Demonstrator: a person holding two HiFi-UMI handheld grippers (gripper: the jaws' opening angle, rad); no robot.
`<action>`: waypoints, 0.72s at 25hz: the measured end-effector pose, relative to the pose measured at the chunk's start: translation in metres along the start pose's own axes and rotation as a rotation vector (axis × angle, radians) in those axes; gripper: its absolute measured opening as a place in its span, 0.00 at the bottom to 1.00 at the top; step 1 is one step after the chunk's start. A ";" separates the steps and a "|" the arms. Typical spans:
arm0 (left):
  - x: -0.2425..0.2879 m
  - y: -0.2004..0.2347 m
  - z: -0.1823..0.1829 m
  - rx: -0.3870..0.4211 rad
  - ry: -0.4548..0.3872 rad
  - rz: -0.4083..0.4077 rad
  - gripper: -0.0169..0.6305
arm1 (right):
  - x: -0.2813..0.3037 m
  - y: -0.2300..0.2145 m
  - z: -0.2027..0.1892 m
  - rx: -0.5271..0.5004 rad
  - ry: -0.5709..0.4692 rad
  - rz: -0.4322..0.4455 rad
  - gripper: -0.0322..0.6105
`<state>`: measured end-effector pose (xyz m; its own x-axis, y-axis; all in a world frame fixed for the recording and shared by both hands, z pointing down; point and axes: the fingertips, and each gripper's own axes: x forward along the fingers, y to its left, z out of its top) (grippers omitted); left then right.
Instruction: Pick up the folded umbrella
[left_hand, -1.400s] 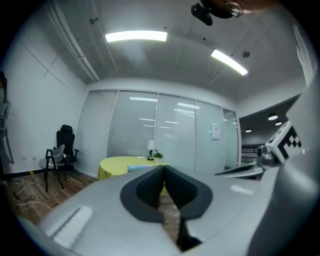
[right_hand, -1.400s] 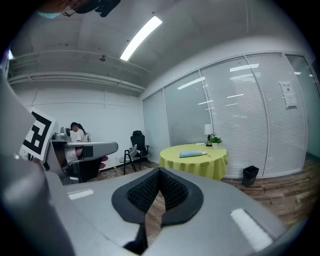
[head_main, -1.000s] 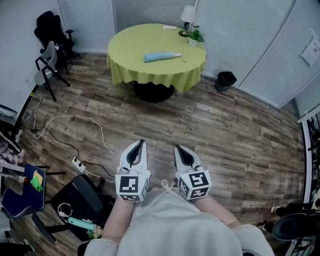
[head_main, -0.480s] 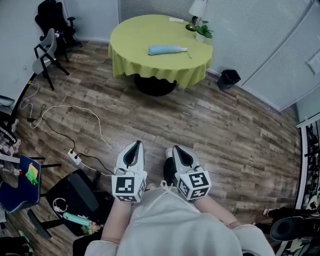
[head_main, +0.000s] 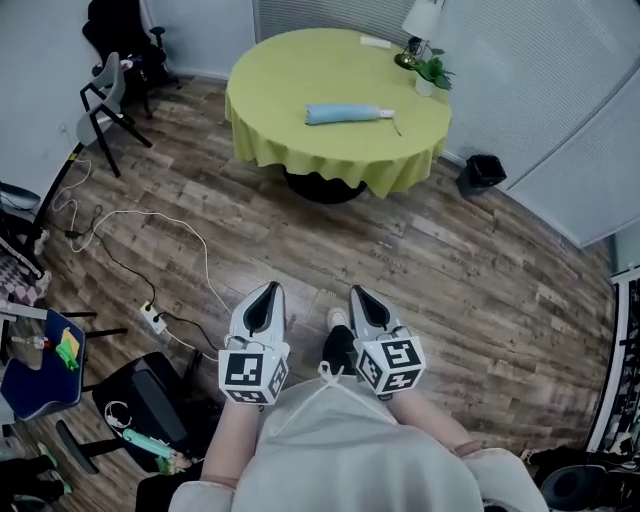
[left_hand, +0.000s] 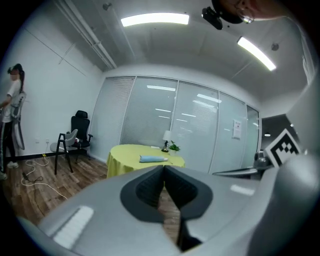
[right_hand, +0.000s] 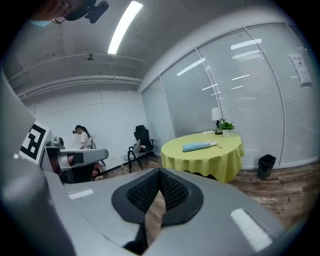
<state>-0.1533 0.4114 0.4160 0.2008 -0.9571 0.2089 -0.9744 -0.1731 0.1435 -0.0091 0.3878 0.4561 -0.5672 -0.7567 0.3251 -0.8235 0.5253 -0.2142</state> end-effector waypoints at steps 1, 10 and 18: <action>0.017 -0.003 0.005 0.009 0.004 0.004 0.04 | 0.011 -0.013 0.010 0.002 -0.004 0.007 0.05; 0.173 -0.042 0.063 0.052 -0.037 -0.001 0.04 | 0.099 -0.139 0.097 -0.025 -0.037 0.065 0.05; 0.264 -0.057 0.071 0.067 -0.015 0.002 0.04 | 0.149 -0.207 0.121 -0.042 -0.010 0.085 0.05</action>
<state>-0.0518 0.1523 0.3941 0.1982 -0.9607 0.1942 -0.9794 -0.1862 0.0784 0.0761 0.1195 0.4378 -0.6349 -0.7128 0.2980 -0.7717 0.6033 -0.2013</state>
